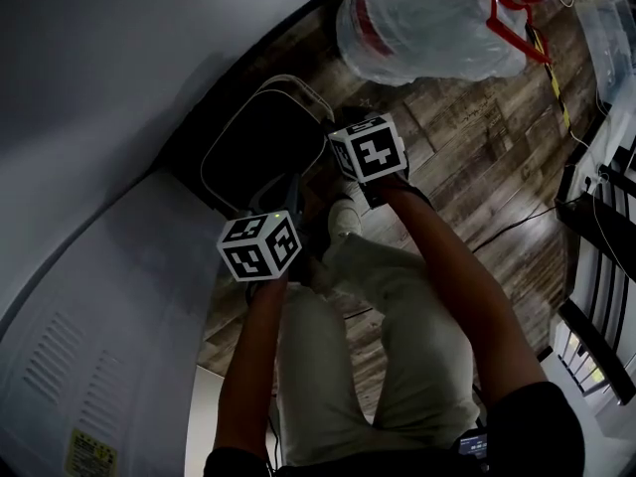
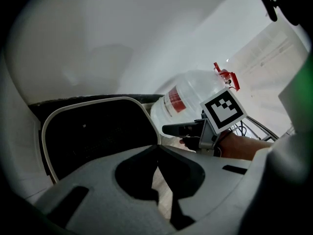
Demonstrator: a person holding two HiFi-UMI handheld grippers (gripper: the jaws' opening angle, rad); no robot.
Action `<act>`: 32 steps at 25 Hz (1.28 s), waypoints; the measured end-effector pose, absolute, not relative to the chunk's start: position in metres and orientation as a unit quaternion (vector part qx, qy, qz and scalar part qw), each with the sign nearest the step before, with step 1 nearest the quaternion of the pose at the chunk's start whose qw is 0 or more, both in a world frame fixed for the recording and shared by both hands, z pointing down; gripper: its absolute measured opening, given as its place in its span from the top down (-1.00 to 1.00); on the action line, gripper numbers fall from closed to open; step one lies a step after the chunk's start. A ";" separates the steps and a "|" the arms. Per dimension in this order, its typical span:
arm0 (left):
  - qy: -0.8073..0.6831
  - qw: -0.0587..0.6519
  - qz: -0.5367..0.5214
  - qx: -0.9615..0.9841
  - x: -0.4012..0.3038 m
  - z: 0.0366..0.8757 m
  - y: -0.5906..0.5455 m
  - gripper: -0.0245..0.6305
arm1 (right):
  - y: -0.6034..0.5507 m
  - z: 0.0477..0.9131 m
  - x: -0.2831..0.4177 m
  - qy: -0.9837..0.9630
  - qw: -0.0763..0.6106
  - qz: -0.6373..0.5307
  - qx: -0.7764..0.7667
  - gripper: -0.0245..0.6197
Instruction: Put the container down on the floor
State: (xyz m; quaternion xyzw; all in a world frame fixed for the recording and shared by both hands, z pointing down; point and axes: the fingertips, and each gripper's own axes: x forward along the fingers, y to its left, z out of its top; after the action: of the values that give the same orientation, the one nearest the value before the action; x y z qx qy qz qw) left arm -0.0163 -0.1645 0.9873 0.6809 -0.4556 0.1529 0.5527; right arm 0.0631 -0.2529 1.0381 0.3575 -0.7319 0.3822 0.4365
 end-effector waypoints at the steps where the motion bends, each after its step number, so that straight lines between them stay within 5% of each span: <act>1: -0.454 0.552 0.154 0.682 -0.016 0.988 -0.164 0.88 | -0.255 1.037 0.065 -0.732 0.436 0.381 0.360 0.45; 17: -0.444 0.551 0.186 0.682 -0.023 0.884 -0.135 0.88 | -0.202 0.933 0.078 -0.714 0.425 0.409 0.376 0.46; 32: -0.443 0.535 0.218 0.686 -0.029 0.709 -0.114 0.88 | -0.159 0.756 0.080 -0.689 0.368 0.494 0.382 0.73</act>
State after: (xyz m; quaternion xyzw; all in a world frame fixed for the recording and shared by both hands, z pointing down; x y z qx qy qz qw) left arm -0.0289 -0.1135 0.7090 0.6858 -0.4430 0.2184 0.5346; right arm 0.0798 -0.1591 0.7560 0.3815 -0.6889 0.4943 0.3680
